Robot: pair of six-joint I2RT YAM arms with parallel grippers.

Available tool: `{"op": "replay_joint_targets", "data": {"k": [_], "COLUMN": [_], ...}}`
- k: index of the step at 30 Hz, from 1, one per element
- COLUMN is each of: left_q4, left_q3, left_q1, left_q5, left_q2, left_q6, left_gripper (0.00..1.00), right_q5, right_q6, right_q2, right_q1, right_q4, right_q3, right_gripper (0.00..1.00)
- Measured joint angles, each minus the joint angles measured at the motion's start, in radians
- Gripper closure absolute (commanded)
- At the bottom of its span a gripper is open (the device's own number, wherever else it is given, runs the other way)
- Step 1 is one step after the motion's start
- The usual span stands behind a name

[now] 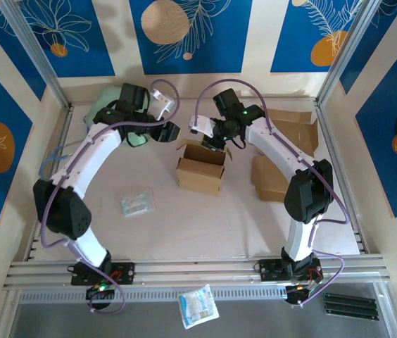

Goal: Fold the paper box

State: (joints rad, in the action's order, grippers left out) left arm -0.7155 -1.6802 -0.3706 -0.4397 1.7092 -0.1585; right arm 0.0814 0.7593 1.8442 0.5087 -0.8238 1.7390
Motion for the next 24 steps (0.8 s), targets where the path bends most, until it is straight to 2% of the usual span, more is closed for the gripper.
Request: {"op": "replay_joint_targets", "data": {"k": [6,16,24], "left_q4": [-0.087,-0.092,-0.089], "left_q3": [-0.055,-0.058,-0.058], "left_q1": [0.001,-0.001,-0.008], "left_q5": [-0.103,-0.094,-0.064], "left_q2": [0.126,0.163,0.177], "left_q6": [-0.008,0.003,0.002], "left_gripper": [0.41,0.59,0.69], "right_q5": [0.0,0.0,0.0], "right_q6": [0.0,0.0,0.0], "right_q2": [0.004,0.007,0.015], "right_q1": [0.0,0.0,0.0], "right_q4": [-0.003,-0.007,-0.017], "right_q3": [0.0,0.002,0.024], "right_gripper": [1.0,1.0,1.0]}}
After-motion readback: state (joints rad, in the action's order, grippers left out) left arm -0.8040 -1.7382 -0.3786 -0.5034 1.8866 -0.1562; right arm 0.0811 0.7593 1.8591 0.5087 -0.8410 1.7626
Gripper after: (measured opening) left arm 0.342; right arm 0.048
